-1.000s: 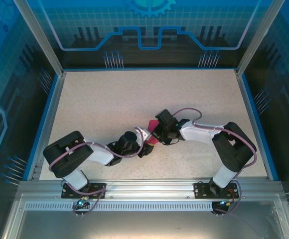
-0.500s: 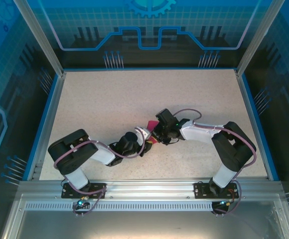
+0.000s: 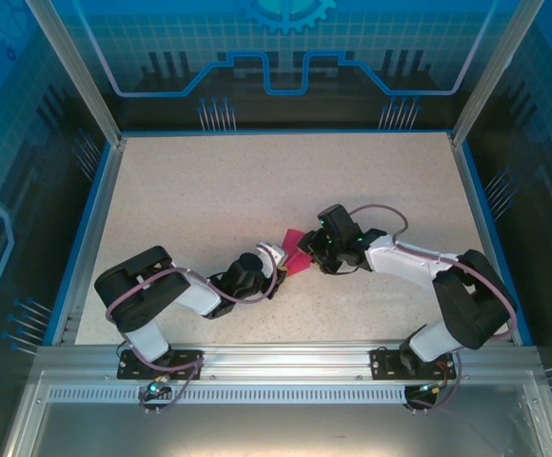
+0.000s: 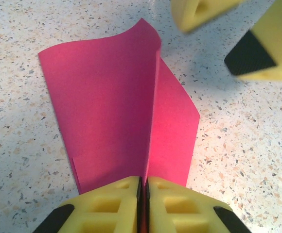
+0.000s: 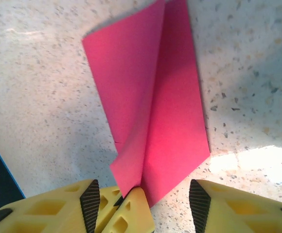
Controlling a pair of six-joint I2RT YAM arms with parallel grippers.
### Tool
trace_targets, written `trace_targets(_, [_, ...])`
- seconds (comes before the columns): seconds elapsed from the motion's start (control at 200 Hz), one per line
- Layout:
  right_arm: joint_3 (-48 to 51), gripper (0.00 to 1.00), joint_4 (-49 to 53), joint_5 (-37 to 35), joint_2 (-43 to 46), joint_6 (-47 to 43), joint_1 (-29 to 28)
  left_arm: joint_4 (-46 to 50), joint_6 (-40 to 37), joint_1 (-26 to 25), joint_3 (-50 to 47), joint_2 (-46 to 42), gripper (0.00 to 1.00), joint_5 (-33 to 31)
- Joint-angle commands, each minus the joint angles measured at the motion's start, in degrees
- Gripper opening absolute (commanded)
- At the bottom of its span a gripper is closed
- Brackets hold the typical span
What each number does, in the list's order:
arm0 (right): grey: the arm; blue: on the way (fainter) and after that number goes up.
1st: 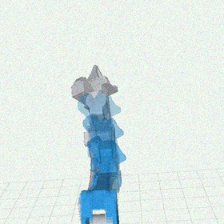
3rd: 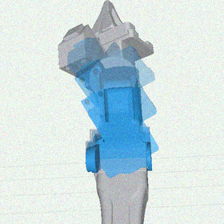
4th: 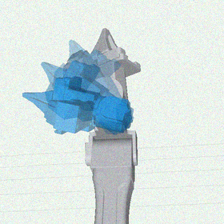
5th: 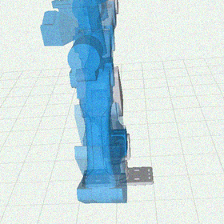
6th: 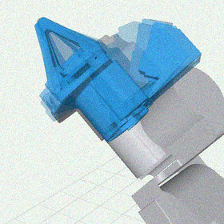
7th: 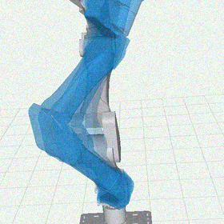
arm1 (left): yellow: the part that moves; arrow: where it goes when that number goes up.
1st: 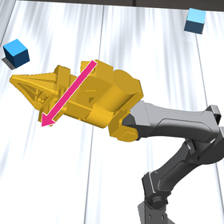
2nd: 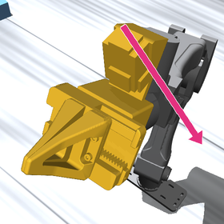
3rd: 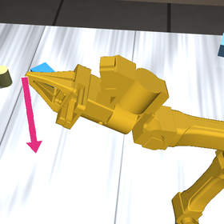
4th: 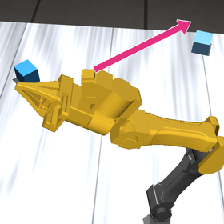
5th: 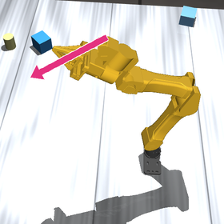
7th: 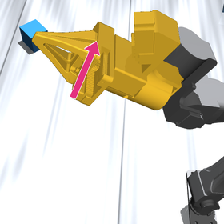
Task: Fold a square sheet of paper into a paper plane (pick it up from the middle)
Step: Fourth fold the wing at the center of the table.
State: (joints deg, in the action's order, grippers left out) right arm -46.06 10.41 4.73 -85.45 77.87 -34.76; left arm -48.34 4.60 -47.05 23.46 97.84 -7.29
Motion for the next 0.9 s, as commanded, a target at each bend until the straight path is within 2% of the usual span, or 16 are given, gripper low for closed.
trace_targets(0.0, [2.0, 0.56, -0.6, -1.9, 1.9, -10.2, 1.1, -0.7, 2.6, -0.4, -0.8, 0.2, 0.09, 0.2])
trace_targets(0.18, [4.3, 0.53, -6.1, 0.0, 1.8, -21.1, 2.1, 3.4, 9.1, -0.2, -1.0, -3.0, 0.05, 0.5])
trace_targets(0.27, [5.6, 0.44, -10.3, 3.6, 1.1, -24.6, 3.0, 6.2, 13.9, -0.1, -0.5, -4.3, 0.03, 1.8])
trace_targets(0.36, [7.0, 0.42, -13.6, 5.3, 1.0, -26.5, 3.5, 6.9, 18.5, 0.2, -1.0, -5.2, 0.02, 3.0])
trace_targets(0.595, [6.2, 0.37, -15.6, 8.4, -2.0, -28.8, 3.3, 5.3, 27.0, 1.8, -2.2, -5.9, 0.00, 7.4])
trace_targets(0.895, [3.5, 0.30, -14.9, 10.7, -7.3, -28.3, 1.8, 3.2, 31.9, 2.8, -4.0, -5.1, 0.00, 7.5])
